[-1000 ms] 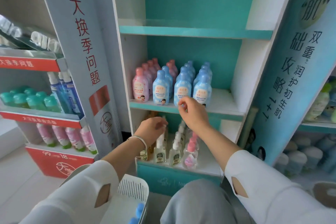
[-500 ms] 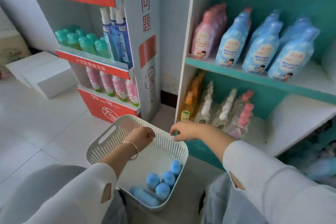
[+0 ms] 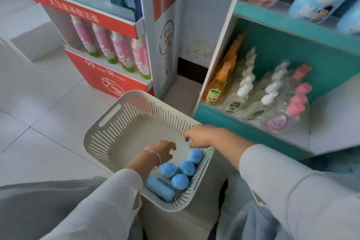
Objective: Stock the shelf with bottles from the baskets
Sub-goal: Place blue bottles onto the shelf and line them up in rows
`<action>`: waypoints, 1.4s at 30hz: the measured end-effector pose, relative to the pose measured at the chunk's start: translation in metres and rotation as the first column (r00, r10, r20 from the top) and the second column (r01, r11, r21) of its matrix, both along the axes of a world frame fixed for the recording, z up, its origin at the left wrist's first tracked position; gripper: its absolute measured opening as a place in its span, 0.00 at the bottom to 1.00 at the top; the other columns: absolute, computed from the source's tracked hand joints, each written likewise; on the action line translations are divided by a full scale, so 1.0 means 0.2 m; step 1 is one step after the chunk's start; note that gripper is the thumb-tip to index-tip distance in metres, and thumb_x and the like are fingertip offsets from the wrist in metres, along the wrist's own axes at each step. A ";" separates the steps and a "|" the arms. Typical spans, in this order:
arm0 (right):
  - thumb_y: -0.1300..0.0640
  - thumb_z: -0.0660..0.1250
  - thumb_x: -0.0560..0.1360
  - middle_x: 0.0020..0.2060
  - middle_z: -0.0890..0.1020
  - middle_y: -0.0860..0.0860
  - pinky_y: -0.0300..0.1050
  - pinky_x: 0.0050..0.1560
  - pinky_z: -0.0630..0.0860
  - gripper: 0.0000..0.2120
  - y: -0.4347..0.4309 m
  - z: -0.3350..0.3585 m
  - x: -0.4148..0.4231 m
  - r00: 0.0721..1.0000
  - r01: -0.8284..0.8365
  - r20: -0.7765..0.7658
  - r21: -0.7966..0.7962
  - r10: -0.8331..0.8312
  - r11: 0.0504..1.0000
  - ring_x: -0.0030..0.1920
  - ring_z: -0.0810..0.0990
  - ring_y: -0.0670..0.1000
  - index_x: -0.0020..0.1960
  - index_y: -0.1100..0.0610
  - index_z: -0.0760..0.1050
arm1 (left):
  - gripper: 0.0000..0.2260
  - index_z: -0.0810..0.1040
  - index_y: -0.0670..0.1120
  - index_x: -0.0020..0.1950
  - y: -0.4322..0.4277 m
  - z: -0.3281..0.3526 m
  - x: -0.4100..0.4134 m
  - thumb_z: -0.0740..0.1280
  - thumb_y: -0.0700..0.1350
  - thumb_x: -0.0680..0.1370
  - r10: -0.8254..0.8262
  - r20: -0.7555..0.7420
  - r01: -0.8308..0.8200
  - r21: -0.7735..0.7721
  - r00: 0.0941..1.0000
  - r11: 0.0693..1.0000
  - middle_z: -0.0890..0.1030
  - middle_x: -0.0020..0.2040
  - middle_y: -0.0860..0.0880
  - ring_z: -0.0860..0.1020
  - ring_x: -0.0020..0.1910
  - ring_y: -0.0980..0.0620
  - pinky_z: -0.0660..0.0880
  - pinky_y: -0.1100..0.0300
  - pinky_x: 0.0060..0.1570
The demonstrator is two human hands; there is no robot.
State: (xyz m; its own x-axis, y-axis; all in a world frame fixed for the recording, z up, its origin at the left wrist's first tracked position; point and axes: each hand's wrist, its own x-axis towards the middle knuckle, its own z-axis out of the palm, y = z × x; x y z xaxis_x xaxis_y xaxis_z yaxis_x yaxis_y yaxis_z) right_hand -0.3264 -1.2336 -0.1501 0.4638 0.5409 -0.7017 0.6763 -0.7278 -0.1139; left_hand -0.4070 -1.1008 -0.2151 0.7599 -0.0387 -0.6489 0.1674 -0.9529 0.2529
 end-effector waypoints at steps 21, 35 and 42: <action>0.55 0.59 0.79 0.64 0.73 0.56 0.51 0.57 0.72 0.18 0.08 -0.31 -0.01 0.992 0.028 -0.120 -0.008 -0.029 1.000 0.61 0.74 0.57 0.68 0.53 0.68 | 0.19 0.71 0.46 0.66 0.07 -0.20 0.07 0.67 0.42 0.75 0.168 -0.058 -0.174 -0.138 0.984 0.975 0.76 0.62 0.44 0.74 0.61 0.45 0.70 0.56 0.58; 0.57 0.74 0.69 0.59 0.77 0.54 0.56 0.59 0.76 0.29 0.07 -0.18 0.04 0.622 0.778 -0.571 0.377 -0.535 0.502 0.59 0.76 0.55 0.66 0.55 0.66 | 0.14 0.70 0.45 0.53 0.07 0.15 0.17 0.72 0.40 0.72 0.781 -0.113 -0.473 -0.845 0.614 0.249 0.75 0.50 0.42 0.76 0.45 0.47 0.77 0.50 0.47; 0.57 0.65 0.77 0.49 0.79 0.52 0.47 0.44 0.81 0.14 0.07 -0.10 0.04 0.388 0.919 -0.777 0.287 -0.496 0.271 0.47 0.79 0.50 0.62 0.54 0.70 | 0.46 0.65 0.43 0.63 0.04 0.14 0.16 0.77 0.61 0.52 0.713 -0.191 -0.435 -0.884 0.674 0.174 0.75 0.48 0.46 0.76 0.46 0.50 0.76 0.52 0.52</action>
State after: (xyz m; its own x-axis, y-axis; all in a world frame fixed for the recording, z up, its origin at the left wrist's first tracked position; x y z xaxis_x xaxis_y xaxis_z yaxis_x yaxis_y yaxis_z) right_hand -0.3178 -1.2193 -0.1692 0.6295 0.4951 -0.5989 -0.4141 -0.4384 -0.7977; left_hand -0.3748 -1.0928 -0.1871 0.9166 0.0944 -0.3886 0.3763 0.1253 0.9180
